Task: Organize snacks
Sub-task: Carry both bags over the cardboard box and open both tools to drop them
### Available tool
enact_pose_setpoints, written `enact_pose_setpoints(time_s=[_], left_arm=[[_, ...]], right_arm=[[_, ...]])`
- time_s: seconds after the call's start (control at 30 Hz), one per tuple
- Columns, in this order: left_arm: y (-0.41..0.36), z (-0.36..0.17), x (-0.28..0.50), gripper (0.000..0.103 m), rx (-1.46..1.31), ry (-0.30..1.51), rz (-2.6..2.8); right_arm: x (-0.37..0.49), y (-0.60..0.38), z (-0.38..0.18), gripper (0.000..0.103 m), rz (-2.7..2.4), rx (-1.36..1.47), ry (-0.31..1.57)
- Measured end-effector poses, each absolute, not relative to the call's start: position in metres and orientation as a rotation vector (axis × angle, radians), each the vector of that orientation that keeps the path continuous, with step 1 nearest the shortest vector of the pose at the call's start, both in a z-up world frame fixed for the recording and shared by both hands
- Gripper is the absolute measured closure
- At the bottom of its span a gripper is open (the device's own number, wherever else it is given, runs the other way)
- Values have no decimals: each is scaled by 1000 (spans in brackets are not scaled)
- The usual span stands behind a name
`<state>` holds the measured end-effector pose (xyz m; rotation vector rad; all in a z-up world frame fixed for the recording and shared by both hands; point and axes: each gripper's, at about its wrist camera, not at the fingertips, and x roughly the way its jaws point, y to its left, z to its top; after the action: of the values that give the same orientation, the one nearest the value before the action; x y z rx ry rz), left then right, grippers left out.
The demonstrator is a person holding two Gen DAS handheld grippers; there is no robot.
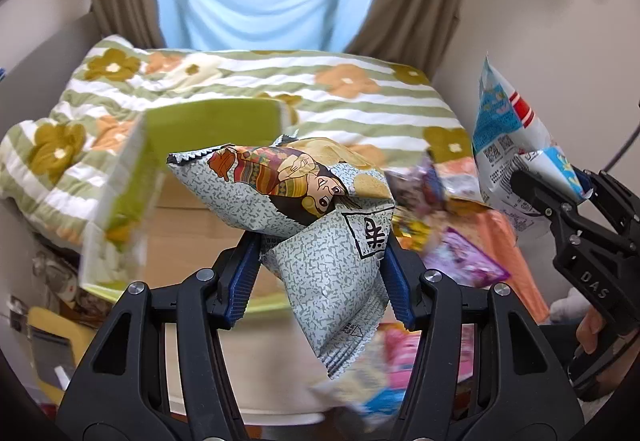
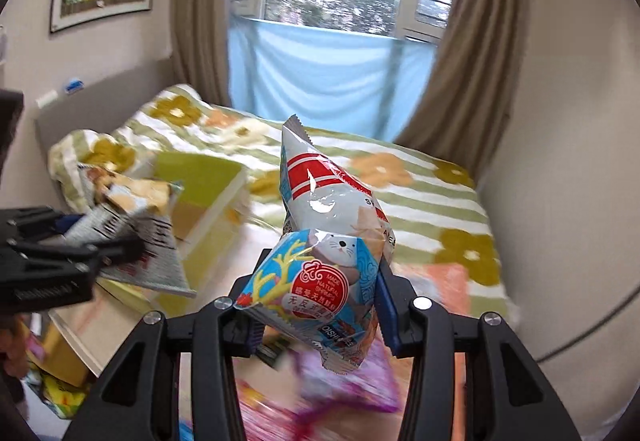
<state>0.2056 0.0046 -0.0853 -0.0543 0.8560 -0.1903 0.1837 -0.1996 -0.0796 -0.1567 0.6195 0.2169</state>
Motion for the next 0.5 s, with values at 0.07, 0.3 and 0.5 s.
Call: enact_pose_setpoints(time_s=[0.07, 0.3, 0.5], left_arm=[[33, -83, 214, 50, -47, 854, -173], [121, -98, 247, 50, -30, 888, -140], [171, -133, 273, 50, -1, 954, -143]], right_arm=[[195, -168, -74, 61, 257, -151, 615], [229, -74, -80, 61, 347, -141, 643], [248, -22, -107, 61, 358, -113, 734]])
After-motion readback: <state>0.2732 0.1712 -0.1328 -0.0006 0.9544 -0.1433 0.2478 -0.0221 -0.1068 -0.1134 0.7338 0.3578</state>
